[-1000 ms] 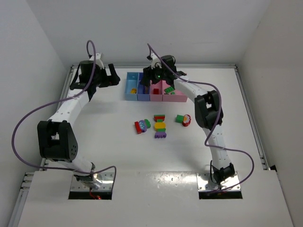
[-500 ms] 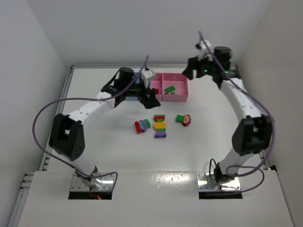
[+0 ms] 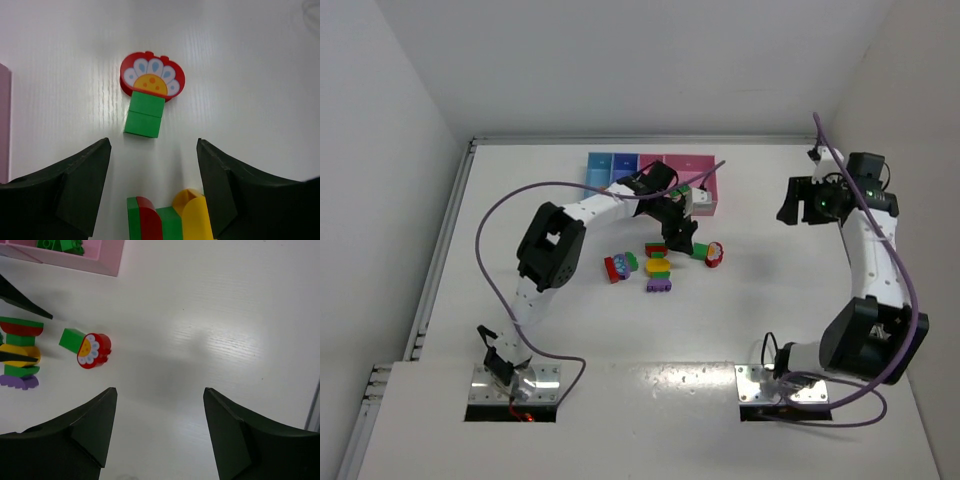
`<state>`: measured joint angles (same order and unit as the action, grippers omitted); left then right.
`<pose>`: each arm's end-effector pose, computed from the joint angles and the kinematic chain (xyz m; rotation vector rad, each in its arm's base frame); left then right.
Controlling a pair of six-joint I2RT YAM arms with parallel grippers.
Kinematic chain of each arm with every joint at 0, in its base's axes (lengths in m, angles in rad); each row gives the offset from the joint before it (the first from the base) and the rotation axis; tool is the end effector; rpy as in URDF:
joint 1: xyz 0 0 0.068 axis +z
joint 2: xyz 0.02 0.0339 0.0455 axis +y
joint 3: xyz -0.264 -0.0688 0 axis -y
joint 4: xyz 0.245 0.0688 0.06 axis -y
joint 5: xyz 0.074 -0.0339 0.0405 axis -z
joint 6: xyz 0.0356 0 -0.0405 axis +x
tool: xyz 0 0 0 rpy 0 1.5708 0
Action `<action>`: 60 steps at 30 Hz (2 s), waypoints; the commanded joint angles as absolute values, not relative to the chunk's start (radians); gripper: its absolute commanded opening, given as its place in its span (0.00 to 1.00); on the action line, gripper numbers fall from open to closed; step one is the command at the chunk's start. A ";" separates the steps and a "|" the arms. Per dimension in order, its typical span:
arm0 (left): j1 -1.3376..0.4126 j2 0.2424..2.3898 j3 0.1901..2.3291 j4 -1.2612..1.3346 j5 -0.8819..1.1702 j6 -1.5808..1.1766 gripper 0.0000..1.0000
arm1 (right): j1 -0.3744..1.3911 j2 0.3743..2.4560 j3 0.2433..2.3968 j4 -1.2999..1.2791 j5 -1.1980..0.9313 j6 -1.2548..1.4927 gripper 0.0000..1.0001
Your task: Sort the legos into containers by color
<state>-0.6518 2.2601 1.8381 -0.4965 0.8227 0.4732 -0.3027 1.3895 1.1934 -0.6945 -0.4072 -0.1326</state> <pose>0.3782 -0.3214 0.1936 1.5488 1.8056 -1.0935 0.2824 -0.0734 0.3013 0.0289 2.3861 0.2979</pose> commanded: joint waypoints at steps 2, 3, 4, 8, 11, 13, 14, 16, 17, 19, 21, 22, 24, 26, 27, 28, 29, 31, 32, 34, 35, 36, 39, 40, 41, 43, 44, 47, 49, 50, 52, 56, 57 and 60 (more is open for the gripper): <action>-0.661 2.287 1.884 -0.522 0.824 0.604 0.75 | -0.343 1.293 1.193 -0.770 -0.431 -0.132 0.70; -0.670 2.287 1.884 -0.522 0.815 0.627 0.75 | -0.357 1.279 1.193 -0.779 -0.431 -0.132 0.70; -0.670 2.298 1.884 -0.522 0.815 0.637 0.75 | -0.357 1.270 1.193 -0.794 -0.431 -0.132 0.70; -0.680 2.322 1.893 -0.522 0.815 0.660 0.75 | -0.386 1.246 1.193 -0.824 -0.431 -0.143 0.70; -0.702 2.347 1.893 -0.522 0.804 0.684 0.75 | -0.397 1.226 1.193 -0.850 -0.431 -0.155 0.70; -0.729 2.359 1.893 -0.522 0.792 0.693 0.75 | -0.407 1.226 1.193 -0.861 -0.431 -0.164 0.70; -0.729 2.359 1.902 -0.522 0.779 0.693 0.75 | -0.417 1.226 1.193 -0.871 -0.431 -0.164 0.70; -0.738 2.370 1.902 -0.522 0.764 0.693 0.75 | -0.417 1.216 1.193 -0.871 -0.443 -0.164 0.70; -0.738 2.391 1.914 -0.522 0.755 0.693 0.75 | -0.426 1.216 1.193 -0.883 -0.452 -0.164 0.70; -0.738 2.407 1.928 -0.512 0.742 0.681 0.75 | -0.426 1.207 1.203 -0.884 -0.462 -0.164 0.70; -0.747 2.421 1.954 -0.512 0.732 0.672 0.74 | -0.437 1.197 1.203 -0.893 -0.472 -0.175 0.70; -0.747 2.431 1.954 -0.512 0.723 0.661 0.71 | -0.437 1.197 1.203 -0.893 -0.472 -0.175 0.70; -0.756 2.442 1.968 -0.512 0.709 0.661 0.65 | -0.437 1.187 1.203 -0.903 -0.482 -0.186 0.70; -0.765 2.442 1.977 -0.512 0.698 0.661 0.47 | -0.437 1.177 1.194 -0.904 -0.491 -0.186 0.70; -0.765 2.442 1.977 -0.512 0.686 0.652 0.40 | -0.437 1.164 1.193 -0.904 -0.491 -0.196 0.70; -0.765 2.442 1.968 -0.512 0.686 0.637 0.35 | -0.437 1.164 1.184 -0.904 -0.502 -0.205 0.70; -0.765 2.427 1.953 -0.512 0.672 0.637 0.29 | -0.437 1.164 1.184 -0.904 -0.521 -0.206 0.69; -0.756 2.366 1.902 -0.512 0.672 0.637 0.24 | -0.437 1.173 1.175 -0.937 -0.606 -0.218 0.69; -0.744 2.335 1.834 -0.512 0.687 0.637 0.24 | -0.437 1.205 1.175 -0.951 -0.683 -0.230 0.69; -0.729 2.220 1.752 -0.456 0.696 0.593 0.24 | -0.423 1.255 1.152 -0.985 -0.764 -0.230 0.69; -0.713 2.174 1.664 -0.425 0.696 0.562 0.22 | -0.423 1.284 1.143 -0.985 -0.817 -0.230 0.69; -0.704 2.125 1.617 -0.388 0.683 0.528 0.22 | -0.423 1.340 1.114 -0.985 -0.924 -0.204 0.69; -0.675 1.917 1.439 -0.223 0.629 0.378 0.21 | -0.396 1.408 1.082 -0.942 -1.122 -0.151 0.70; -0.675 1.866 1.401 -0.188 0.608 0.349 0.21 | -0.376 1.431 1.081 -0.892 -1.153 -0.096 0.70; -0.675 1.820 1.367 -0.140 0.588 0.325 0.21 | -0.350 1.443 1.092 -0.876 -1.184 -0.078 0.70; -0.675 1.703 1.292 -0.126 0.534 0.270 0.21 | -0.257 1.479 1.143 -0.862 -1.198 -0.055 0.70; -0.675 1.672 1.275 -0.117 0.522 0.253 0.21 | -0.227 1.521 1.181 -0.862 -1.215 -0.045 0.70; -0.675 1.573 1.227 -0.107 0.488 0.207 0.21 | -0.134 1.618 1.256 -0.813 -1.267 0.029 0.73; -0.684 1.542 1.218 -0.107 0.466 0.198 0.21 | -0.077 1.661 1.322 -0.781 -1.314 0.054 0.75; -0.684 1.533 1.218 -0.107 0.466 0.183 0.21 | -0.058 1.680 1.347 -0.781 -1.324 0.067 0.75; -0.684 1.522 1.218 -0.107 0.466 0.173 0.21 | -0.010 1.726 1.411 -0.769 -1.339 0.077 0.75; -0.684 1.513 1.227 -0.107 0.466 0.161 0.21 | 0.054 1.767 1.465 -0.712 -1.350 0.130 0.77; -0.684 1.513 1.227 -0.107 0.466 0.161 0.21 | 0.064 1.767 1.480 -0.703 -1.350 0.130 0.77; -0.684 1.513 1.227 -0.107 0.466 0.161 0.21 | 0.110 1.778 1.493 -0.692 -1.350 0.140 0.78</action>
